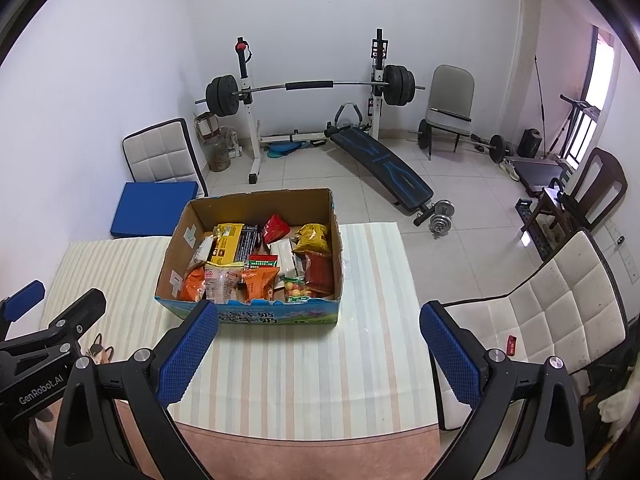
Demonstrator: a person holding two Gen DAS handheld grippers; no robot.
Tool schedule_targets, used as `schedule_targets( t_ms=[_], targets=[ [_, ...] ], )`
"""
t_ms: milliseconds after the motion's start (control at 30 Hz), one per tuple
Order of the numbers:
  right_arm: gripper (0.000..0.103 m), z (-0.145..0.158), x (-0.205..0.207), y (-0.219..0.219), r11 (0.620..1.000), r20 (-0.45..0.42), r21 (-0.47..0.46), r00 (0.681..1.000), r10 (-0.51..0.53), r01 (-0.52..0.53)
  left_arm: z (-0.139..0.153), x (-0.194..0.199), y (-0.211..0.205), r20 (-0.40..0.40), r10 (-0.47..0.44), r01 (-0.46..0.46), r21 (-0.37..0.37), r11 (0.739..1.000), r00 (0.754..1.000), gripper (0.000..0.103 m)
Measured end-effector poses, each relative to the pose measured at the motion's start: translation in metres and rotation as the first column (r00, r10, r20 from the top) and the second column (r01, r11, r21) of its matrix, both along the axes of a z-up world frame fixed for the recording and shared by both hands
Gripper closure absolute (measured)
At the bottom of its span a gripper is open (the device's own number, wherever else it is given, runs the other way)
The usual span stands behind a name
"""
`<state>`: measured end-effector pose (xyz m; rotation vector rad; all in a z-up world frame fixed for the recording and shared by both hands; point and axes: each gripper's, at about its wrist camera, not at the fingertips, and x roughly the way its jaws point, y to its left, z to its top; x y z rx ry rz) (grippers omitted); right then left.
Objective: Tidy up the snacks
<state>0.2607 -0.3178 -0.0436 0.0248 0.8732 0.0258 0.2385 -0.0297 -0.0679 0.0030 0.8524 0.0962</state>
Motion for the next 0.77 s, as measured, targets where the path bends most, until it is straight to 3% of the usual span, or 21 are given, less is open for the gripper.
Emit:
schedule_targets(
  t_ms=[767],
  targets=[
    [0.0, 0.0068, -0.002, -0.0018, 1.0, 0.009, 0.0, 1.0, -0.006, 0.006, 0.0106, -0.0024, -0.0026, 0.017, -0.002, 0.002, 0.002, 1.0, 1.0, 0.0]
  ],
)
